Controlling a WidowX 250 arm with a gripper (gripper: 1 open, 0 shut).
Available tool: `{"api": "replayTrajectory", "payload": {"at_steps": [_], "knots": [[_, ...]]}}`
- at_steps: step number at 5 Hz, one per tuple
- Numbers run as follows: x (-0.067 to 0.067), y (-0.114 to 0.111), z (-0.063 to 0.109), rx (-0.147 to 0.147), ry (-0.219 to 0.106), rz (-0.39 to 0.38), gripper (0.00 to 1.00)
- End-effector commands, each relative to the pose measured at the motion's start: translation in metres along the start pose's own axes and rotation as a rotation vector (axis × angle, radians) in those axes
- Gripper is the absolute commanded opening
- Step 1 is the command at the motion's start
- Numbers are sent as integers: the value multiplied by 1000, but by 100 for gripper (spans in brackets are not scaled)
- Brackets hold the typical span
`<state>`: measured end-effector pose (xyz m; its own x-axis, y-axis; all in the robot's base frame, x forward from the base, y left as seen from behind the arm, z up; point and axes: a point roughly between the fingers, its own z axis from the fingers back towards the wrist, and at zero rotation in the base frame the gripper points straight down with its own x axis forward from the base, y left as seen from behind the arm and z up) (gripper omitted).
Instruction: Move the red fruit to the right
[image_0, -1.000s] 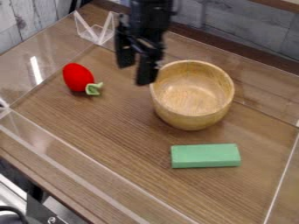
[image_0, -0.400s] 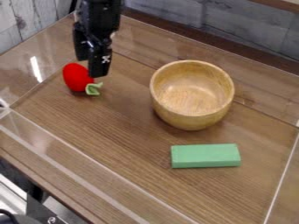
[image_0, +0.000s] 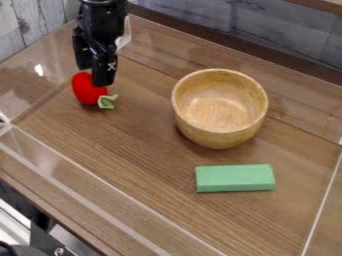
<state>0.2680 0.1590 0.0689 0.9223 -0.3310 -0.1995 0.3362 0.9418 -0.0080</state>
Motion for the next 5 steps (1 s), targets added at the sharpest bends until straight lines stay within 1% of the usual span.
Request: {"api": "replayTrajectory", "payload": {"at_steps": [1,2,4,5], "knots": [[0,24,5,39,-40,58,0],[-2,35,-6,30,-39,98,0],[-11,37,0,24,-43,80,0],[-11,39,-3,21,-44,82,0]]}}
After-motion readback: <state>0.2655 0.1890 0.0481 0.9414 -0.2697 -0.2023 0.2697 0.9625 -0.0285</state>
